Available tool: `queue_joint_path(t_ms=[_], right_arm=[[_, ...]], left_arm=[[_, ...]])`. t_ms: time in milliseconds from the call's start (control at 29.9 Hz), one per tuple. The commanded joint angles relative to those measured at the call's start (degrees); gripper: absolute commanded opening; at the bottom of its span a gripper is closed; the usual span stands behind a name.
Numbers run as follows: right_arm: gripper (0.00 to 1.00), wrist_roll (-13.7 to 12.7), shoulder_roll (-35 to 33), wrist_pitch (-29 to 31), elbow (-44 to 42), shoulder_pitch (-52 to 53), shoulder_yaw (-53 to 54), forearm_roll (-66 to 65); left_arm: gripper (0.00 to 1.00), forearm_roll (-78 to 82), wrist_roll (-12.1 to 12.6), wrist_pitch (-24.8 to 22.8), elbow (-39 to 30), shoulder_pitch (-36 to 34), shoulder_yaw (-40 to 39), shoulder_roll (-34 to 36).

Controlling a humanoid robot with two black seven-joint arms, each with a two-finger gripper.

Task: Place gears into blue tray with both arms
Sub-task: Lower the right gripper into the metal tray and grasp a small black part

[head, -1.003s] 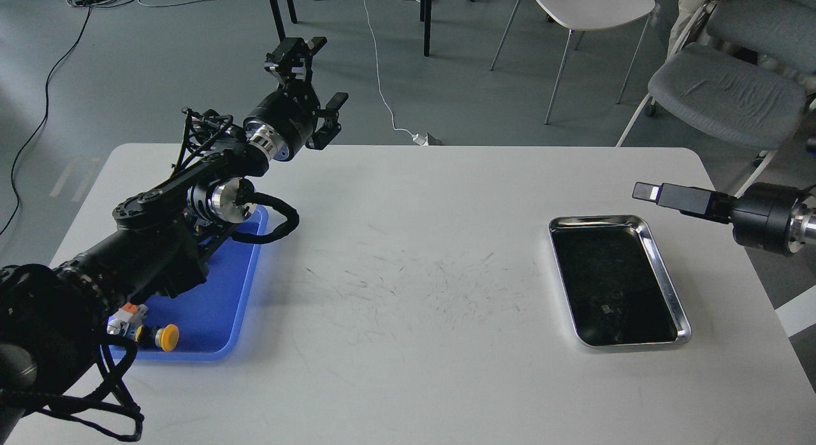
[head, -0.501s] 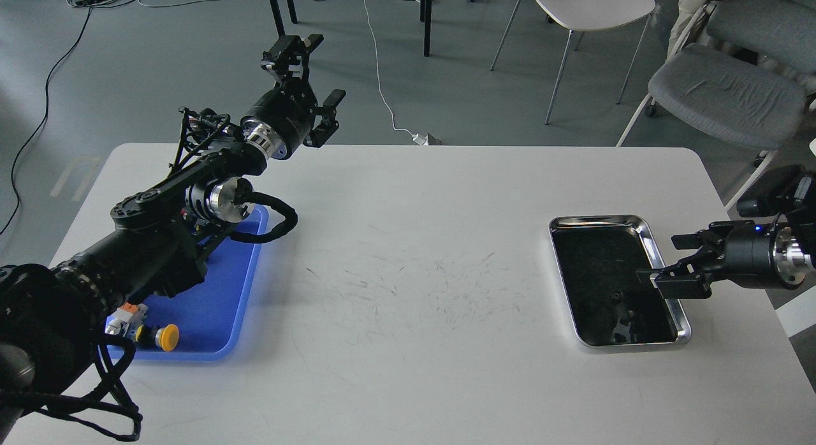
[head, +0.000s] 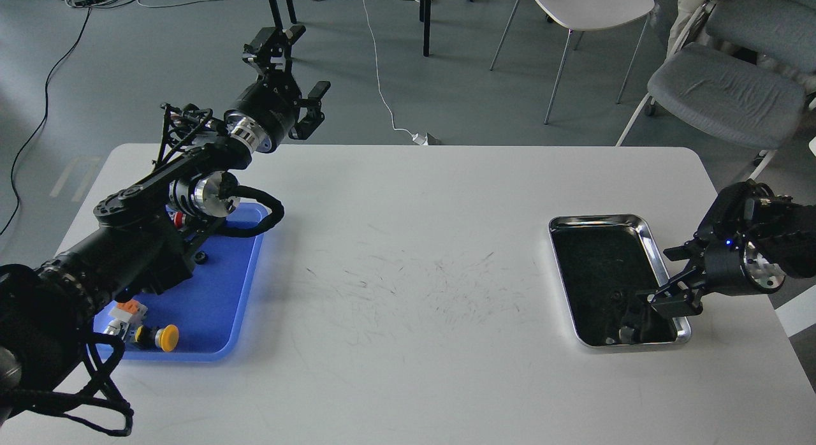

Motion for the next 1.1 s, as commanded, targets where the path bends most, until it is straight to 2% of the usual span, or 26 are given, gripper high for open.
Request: queue_joint_path(t_ms=[0,134,468,635,869,1070], right_arm=[[0.94,0.0,2.5,0.0,-0.4,2.1,-2.7,0.0],[0.89,0.0,4.2,-0.1,-1.6,3.7,-5.5,0.0],[0.81,0.0,6.9,-0.1,-2.8,4.1,-7.8,-0.1],[0.68,0.0,7.9,-0.1,-4.6,4.1,-9.7,-0.1],[0.67,0.0,10.4,-0.1,-6.0,4.0,-9.8,-0.1],[0.61,0.0,12.4,-0.1,-6.1,4.1,-9.9,0.0]], left_arm=[[0.97,0.0,0.0,-0.2,0.0,0.2,0.0,0.7],[0.97,0.0,-1.0,-0.2,0.0,0.3,0.0,0.8],[0.97,0.0,-1.0,-0.2,0.0,0.4,0.1,0.8],[0.97,0.0,-1.0,-0.2,0.0,0.7,0.1,1.0],[0.97,0.0,-1.0,-0.3,0.0,0.8,0.0,1.7],[0.97,0.0,-1.7,-0.3,0.0,0.8,0.0,2.1]])
